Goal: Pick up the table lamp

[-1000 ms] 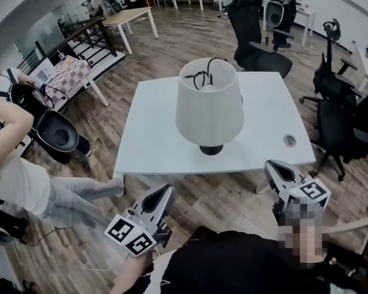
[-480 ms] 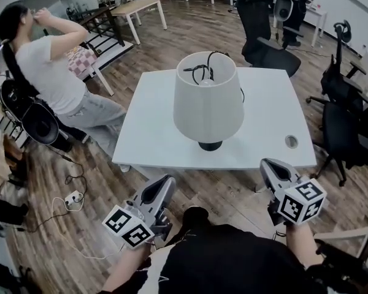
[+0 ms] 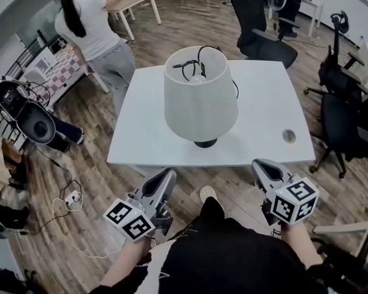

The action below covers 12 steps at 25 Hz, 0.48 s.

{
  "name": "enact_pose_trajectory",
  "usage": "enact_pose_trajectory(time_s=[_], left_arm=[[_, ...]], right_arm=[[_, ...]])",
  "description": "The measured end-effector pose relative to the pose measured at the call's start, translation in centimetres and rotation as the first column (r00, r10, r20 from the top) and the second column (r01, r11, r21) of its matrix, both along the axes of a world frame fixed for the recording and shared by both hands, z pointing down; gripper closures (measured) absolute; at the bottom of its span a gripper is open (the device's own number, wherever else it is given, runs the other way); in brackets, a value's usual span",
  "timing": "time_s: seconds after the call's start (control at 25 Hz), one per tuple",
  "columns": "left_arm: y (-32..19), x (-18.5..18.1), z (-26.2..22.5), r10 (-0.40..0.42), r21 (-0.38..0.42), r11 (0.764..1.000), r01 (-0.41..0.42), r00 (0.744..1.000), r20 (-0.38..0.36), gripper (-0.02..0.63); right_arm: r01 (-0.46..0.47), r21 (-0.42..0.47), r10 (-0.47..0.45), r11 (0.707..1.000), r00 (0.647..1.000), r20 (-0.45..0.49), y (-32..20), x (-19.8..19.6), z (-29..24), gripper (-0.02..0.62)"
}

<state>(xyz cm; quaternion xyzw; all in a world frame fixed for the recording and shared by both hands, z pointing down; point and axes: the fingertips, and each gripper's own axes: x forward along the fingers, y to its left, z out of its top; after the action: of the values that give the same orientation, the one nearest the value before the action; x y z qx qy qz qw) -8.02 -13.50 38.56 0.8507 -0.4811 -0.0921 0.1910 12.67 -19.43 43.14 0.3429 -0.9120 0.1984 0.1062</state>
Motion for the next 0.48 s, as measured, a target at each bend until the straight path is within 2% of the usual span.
enact_pose_trajectory(time_s=[0.36,0.4,0.44,0.48], left_arm=[[-4.3,0.9,2.0,0.028,-0.069,0.997,-0.033,0.997,-0.068,0.573],[-4.9,0.9,2.5,0.033,-0.085,0.996,-0.040,0.995,-0.091,0.523],[-5.6,1.0,2.8,0.038,-0.100,0.994,-0.052,0.990,-0.136,0.430],[-6.3,1.0,2.9,0.042,-0.110,0.992,-0.064,0.979,-0.199,0.371]], right_arm=[[-0.013,-0.038,0.012,0.999,1.000,-0.007,-0.6,0.3,1.4,0.580],[-0.019,-0.042,0.018,0.999,1.000,-0.010,-0.6,0.4,1.5,0.580],[-0.024,-0.046,0.023,0.999,1.000,-0.013,-0.7,0.5,1.7,0.580],[-0.025,-0.048,0.024,0.999,1.000,-0.016,-0.8,0.7,1.8,0.580]])
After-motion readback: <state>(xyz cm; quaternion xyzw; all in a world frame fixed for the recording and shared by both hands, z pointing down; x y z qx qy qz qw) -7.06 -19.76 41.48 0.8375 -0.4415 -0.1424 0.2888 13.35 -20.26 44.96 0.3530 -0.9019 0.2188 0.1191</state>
